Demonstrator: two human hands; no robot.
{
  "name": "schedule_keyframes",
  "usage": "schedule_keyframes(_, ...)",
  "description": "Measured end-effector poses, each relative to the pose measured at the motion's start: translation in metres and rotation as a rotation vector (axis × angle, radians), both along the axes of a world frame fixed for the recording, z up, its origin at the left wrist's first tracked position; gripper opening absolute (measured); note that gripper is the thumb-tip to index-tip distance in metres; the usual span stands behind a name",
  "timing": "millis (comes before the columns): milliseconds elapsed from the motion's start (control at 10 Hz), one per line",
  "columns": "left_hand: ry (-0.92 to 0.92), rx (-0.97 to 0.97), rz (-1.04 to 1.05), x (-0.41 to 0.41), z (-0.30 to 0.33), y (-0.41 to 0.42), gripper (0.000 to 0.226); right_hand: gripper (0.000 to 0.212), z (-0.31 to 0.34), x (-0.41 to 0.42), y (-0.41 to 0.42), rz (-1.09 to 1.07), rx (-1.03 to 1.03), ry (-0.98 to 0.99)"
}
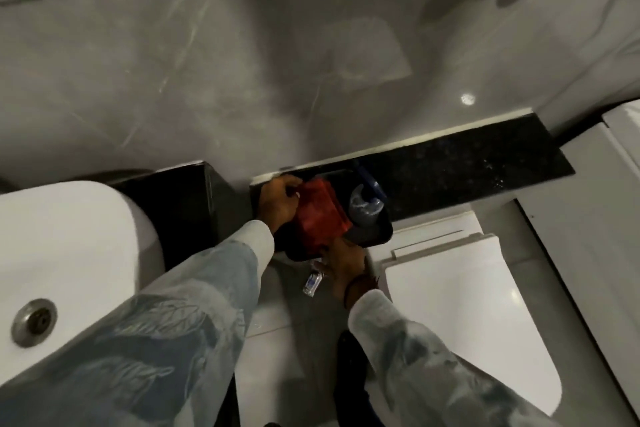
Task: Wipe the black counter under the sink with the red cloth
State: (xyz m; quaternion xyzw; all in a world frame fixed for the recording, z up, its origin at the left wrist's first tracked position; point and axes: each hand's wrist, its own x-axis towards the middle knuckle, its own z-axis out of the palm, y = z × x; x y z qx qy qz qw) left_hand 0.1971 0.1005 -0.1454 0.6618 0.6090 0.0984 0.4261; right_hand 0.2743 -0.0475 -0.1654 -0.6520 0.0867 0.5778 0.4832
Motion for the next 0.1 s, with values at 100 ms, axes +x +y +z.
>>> schedule_keyframes(100, 0.039, 0.033, -0.017, -0.0082, 0.0242, -0.0022, 0.034, 0.022, 0.0210, 0.0005, -0.0134, 0.127, -0.157, -0.245)
